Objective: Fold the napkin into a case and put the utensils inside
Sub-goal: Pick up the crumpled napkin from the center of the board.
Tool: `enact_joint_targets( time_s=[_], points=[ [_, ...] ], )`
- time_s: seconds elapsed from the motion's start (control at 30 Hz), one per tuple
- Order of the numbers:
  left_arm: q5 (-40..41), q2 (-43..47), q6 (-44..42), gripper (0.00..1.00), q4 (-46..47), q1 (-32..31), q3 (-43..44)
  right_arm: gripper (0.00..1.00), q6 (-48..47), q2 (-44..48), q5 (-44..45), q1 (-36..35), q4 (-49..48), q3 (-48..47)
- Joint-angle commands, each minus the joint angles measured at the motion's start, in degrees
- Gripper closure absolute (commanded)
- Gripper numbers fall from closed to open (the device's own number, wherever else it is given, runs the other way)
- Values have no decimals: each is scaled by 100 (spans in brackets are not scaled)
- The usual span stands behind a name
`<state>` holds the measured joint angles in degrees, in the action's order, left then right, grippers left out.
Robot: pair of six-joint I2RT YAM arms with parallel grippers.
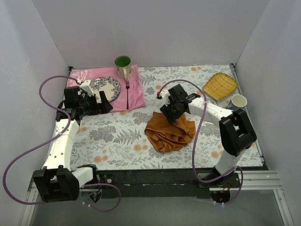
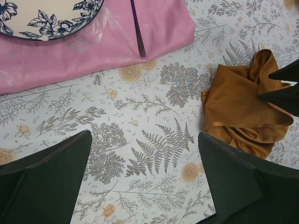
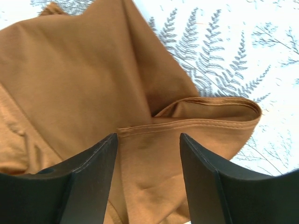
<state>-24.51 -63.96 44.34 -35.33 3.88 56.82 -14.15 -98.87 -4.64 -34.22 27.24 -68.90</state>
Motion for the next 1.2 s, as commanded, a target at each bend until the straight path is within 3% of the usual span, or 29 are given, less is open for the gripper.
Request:
enact_joint_targets(
  time_s=[0.0, 0.13, 0.2, 0.57, 0.77, 0.97, 1.07, 1.17],
  points=[
    [69, 139, -162, 2, 141, -36, -92, 45, -88, 17, 377, -59, -62, -202],
    [52, 130, -267, 2, 228, -45, -145, 90, -105, 113, 307, -59, 35, -220],
    [43, 95, -311, 2, 255, -45, -136, 99, -114, 149, 289, -59, 96, -229],
    [-62, -152, -443, 2, 308, -45, 66, 99, -61, 316, 245, -15, 114, -281],
    [-1266, 314, -891, 2, 606, -211, -468, 99, 140, 772, -168, 292, 553, -1018],
    [-803, 560, -1551, 2, 1290, -1915, -1418, 99, 308, 1659, 42, 1039, 466, -1529],
    [-537, 421, -1218, 2, 1897, -2426, -1700, 99, 281, 2108, 236, 1443, 387, -1486],
    [-528, 210, -489, 11, 2407, -2681, -1779, 99, 281, 2495, 376, 1716, 326, -1267]
  ],
)
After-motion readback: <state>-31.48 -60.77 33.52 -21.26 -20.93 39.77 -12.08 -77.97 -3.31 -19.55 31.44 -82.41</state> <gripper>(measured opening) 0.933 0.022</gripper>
